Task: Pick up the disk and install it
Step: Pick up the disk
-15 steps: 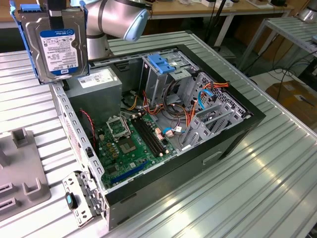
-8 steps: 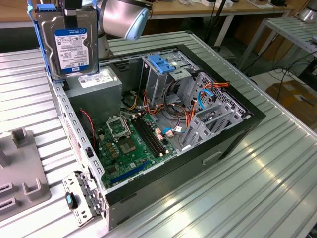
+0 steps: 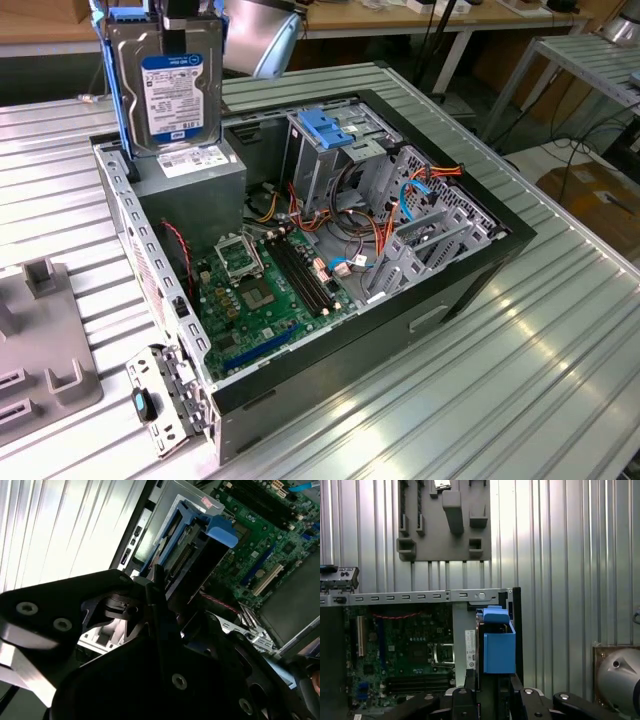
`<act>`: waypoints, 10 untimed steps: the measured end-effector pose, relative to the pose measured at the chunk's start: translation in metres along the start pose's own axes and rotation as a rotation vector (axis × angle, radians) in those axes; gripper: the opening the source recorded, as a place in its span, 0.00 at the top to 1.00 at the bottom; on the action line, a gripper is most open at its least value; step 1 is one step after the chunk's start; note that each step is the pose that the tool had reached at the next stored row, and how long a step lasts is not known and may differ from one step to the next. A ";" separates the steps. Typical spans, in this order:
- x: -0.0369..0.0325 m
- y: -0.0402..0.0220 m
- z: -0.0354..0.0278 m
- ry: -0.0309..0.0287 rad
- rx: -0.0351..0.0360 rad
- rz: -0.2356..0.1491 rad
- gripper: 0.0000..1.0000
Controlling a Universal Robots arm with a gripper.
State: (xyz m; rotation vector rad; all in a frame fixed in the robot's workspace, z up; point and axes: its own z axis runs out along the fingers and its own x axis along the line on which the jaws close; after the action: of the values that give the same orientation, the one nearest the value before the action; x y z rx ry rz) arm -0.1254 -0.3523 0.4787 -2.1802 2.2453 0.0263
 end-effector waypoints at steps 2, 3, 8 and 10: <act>-0.0003 -0.0091 0.0000 -0.0001 0.0000 0.000 0.65; -0.0003 -0.0115 0.0000 -0.0001 0.0001 0.000 0.65; -0.0008 -0.0269 -0.0001 -0.0001 0.0000 0.000 0.65; -0.0010 -0.0331 -0.0001 -0.0001 0.0000 0.000 0.65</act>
State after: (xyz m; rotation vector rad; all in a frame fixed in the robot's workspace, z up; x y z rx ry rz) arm -0.0923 -0.3523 0.4787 -2.1801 2.2452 0.0263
